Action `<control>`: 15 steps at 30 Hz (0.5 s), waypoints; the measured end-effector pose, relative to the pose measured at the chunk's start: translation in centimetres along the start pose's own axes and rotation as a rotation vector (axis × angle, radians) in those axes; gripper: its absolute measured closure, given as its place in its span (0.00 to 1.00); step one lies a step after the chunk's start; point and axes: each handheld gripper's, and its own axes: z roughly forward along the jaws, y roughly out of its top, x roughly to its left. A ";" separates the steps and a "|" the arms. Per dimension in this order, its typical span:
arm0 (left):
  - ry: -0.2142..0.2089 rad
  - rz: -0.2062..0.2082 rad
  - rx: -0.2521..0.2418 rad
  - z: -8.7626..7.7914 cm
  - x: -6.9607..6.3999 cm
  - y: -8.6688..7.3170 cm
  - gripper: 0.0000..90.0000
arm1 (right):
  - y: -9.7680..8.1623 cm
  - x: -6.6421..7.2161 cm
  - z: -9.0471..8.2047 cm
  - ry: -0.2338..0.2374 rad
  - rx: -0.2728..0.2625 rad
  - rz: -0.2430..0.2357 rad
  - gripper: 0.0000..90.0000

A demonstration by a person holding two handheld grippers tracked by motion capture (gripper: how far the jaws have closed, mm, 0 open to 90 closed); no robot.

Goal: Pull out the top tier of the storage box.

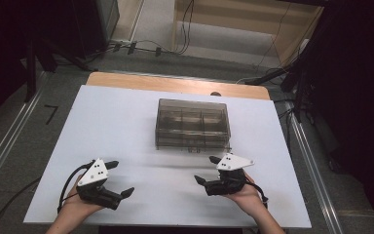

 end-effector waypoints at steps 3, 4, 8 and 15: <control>-0.001 -0.001 0.002 0.0 0.0 0.0 0.00 | 0.0 -0.1 0.0 0.015 0.002 0.004 0.18; 0.000 -0.002 0.002 0.0 0.0 0.0 0.00 | 0.0 -0.2 0.0 0.027 0.004 0.011 0.18; -0.002 -0.002 0.004 0.0 0.0 0.0 0.00 | 0.0 -0.5 -0.1 0.066 -0.002 0.049 0.23; -0.004 -0.004 0.003 0.1 0.0 0.0 0.00 | 0.0 -1.2 -0.6 0.085 -0.017 0.093 0.35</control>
